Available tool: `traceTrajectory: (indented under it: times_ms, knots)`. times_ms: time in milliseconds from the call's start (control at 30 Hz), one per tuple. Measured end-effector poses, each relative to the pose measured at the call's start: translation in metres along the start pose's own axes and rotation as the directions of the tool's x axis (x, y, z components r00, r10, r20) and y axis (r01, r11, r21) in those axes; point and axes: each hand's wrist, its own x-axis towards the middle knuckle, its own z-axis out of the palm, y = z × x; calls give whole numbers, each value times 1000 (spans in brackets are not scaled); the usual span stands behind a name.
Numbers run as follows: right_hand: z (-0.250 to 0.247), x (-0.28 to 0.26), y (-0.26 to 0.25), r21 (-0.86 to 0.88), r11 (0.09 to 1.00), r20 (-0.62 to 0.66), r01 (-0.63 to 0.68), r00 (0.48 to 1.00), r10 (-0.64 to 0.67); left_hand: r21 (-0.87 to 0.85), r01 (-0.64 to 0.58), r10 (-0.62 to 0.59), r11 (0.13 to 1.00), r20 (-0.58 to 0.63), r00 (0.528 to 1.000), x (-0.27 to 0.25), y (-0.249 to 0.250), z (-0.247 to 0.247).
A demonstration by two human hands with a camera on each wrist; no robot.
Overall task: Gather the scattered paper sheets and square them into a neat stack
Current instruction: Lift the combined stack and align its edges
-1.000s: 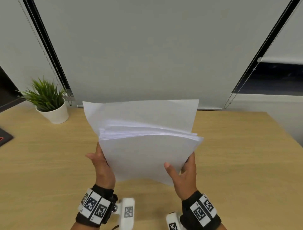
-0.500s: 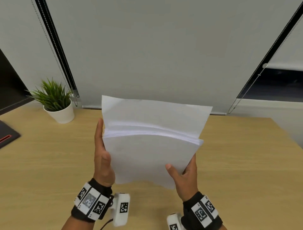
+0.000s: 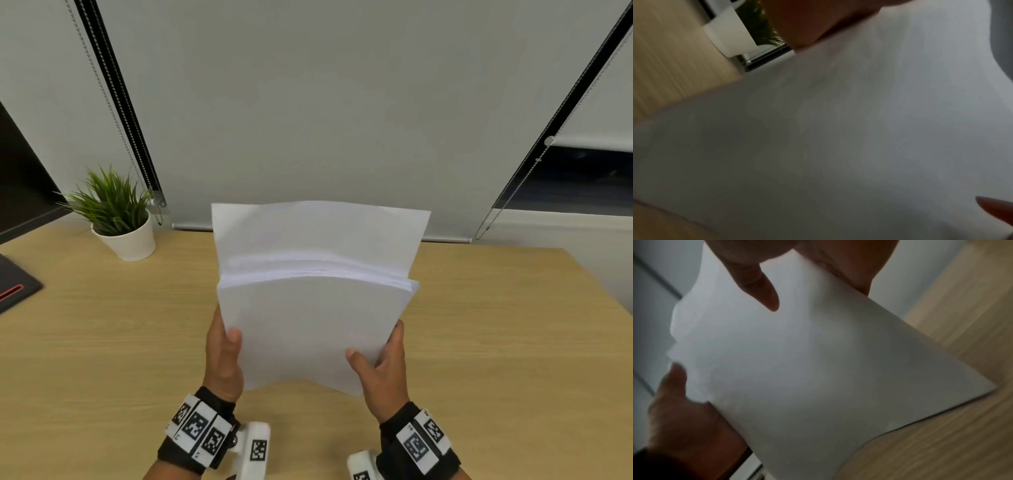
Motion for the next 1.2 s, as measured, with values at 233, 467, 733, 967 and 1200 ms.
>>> traceTrajectory:
  times_ms: [233,467,733,967,1200]
  knots:
    - [5,-8,6,-25,998,-25,-53,998,53,36,64,-63,997,-21,998,-9,-3,-1]
    - [30,-3,-32,-104,988,-78,114,989,-123,171,-33,64,985,-176,982,1,22,34]
    - [12,10,-17,-68,987,-77,143,986,-148,131,4,1,991,-43,999,4,17,33]
    - [-5,15,18,-119,991,-17,-52,999,51,44,201,-203,979,28,979,3,-15,10]
    - [-3,15,26,-138,988,2,-73,997,74,76,195,-189,978,-86,978,-4,-21,6]
